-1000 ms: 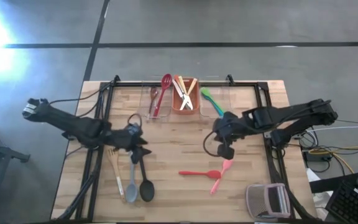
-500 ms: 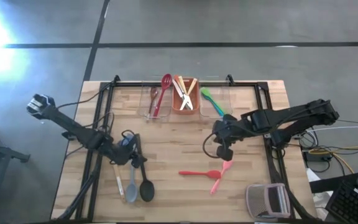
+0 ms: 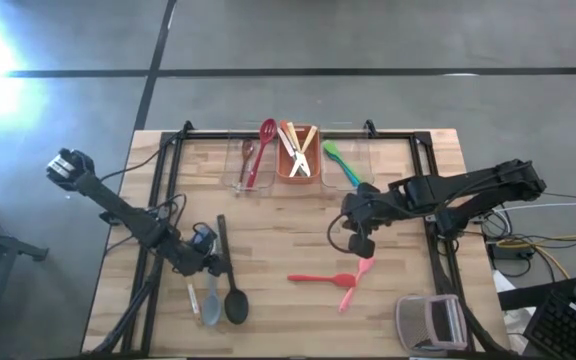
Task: Pick & Place Kitchen Items
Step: Put the black serving spoon into the left transparent bin
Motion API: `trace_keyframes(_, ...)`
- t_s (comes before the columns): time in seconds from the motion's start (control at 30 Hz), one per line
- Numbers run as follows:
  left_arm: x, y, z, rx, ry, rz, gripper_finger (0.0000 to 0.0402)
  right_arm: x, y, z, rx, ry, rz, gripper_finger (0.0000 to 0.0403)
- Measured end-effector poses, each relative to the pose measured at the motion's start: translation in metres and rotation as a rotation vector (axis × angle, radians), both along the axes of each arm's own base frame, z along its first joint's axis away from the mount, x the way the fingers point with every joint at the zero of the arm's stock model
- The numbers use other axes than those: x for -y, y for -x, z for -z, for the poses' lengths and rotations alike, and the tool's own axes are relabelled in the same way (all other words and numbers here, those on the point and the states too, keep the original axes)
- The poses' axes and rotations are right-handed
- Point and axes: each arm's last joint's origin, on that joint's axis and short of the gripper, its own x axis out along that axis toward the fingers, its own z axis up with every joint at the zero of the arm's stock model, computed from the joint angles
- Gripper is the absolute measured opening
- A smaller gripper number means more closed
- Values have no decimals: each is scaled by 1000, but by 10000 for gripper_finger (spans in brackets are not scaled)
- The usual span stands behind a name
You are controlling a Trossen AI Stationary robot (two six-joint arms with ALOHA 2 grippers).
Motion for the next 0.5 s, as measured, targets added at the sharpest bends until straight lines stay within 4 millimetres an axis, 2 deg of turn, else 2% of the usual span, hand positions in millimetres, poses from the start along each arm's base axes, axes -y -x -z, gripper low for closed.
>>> trace_keyframes(0.27,2,-2,17,-111,-40,-12,268,0,-2,-1,23,5,-11,8)
trace_keyframes(0.5,8,-11,30,-126,-59,-5,268,0,-2,-1,26,7,-14,8)
